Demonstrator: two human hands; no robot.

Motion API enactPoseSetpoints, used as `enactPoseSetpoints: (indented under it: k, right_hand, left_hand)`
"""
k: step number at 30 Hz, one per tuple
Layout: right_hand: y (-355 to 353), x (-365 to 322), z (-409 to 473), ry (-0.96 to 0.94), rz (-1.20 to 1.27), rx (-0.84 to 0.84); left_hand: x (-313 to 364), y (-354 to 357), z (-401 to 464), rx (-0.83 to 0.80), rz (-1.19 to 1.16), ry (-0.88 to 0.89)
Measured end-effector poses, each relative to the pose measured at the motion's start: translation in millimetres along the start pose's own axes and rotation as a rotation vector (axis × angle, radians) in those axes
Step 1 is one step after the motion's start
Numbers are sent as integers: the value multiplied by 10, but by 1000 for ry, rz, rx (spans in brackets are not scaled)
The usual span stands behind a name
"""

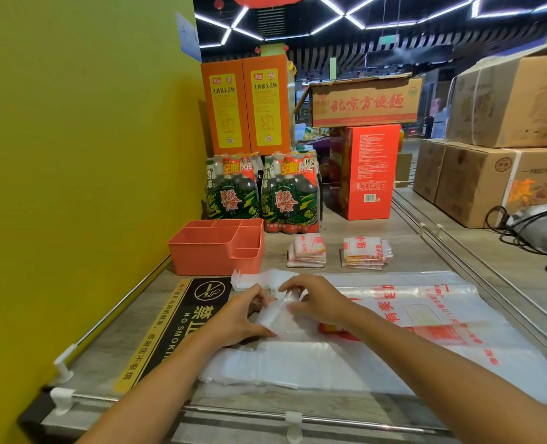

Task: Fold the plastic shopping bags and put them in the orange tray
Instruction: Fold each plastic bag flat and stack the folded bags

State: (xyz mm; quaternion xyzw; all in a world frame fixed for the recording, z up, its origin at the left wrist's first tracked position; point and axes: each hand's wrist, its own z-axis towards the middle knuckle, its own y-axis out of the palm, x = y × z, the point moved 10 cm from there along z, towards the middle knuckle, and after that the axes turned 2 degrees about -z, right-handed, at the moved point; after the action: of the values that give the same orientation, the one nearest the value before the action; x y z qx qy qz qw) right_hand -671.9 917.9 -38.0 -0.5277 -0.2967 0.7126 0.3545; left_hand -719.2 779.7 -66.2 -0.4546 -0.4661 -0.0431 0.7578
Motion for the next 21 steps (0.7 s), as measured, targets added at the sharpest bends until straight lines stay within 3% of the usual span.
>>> enactPoseSetpoints:
  k: [3,15,21]
  right_hand:
    - [-71,18,-8,9,73,67]
    - [-3,169,-359,53,59,-176]
    - [76,137,-467,67,35,-233]
  left_hand:
    - [-28,-5,-4,5,-43,-6]
    - [-16,-120,-7,202,-133,-16]
    - [176,-24,152,190,283,60]
